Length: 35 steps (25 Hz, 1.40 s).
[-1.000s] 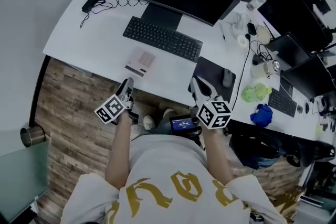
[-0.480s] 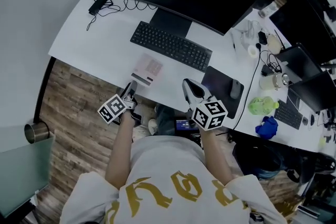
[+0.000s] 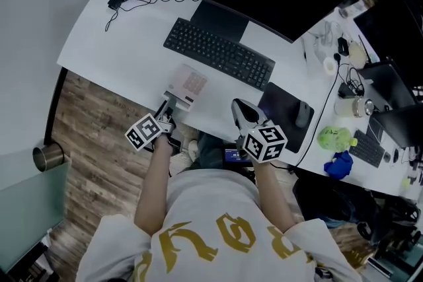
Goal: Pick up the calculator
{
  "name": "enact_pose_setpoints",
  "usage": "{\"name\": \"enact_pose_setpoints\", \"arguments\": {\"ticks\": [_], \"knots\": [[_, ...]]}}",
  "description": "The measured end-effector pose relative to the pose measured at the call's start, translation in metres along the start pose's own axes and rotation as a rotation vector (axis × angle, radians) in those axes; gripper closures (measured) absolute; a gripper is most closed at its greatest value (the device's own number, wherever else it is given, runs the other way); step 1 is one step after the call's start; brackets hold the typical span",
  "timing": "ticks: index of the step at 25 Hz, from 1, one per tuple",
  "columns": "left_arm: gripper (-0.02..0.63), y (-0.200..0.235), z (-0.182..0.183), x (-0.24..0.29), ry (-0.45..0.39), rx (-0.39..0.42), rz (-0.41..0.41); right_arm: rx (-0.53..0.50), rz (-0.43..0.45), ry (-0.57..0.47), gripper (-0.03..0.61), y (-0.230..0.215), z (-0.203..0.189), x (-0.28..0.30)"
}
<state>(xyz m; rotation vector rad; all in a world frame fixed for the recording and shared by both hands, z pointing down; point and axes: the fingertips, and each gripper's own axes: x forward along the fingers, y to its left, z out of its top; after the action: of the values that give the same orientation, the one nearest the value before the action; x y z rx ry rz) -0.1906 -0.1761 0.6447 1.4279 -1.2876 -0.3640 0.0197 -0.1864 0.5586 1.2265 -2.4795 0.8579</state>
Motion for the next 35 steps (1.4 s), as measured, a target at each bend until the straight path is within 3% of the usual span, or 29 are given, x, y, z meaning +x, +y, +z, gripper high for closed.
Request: {"name": "enact_pose_setpoints", "arguments": {"ticks": [14,20,29,35], "knots": [[0.486,0.003,-0.005,0.026,0.032,-0.073,0.013,0.044,-0.020,0.044,0.555,-0.027,-0.010,0.011],[0.523,0.007,-0.004,0.029,0.032,-0.118,0.020,0.048,-0.022,0.045,0.555,-0.029,-0.011,0.013],[0.540,0.007,-0.004,0.028,0.027,-0.206,-0.035,0.055,-0.035,0.031,0.555,-0.028,-0.008,0.007],[0.543,-0.002,-0.009,0.026,0.044,-0.188,-0.057,0.064,-0.051,0.012,0.555,-0.031,-0.005,-0.003]]}}
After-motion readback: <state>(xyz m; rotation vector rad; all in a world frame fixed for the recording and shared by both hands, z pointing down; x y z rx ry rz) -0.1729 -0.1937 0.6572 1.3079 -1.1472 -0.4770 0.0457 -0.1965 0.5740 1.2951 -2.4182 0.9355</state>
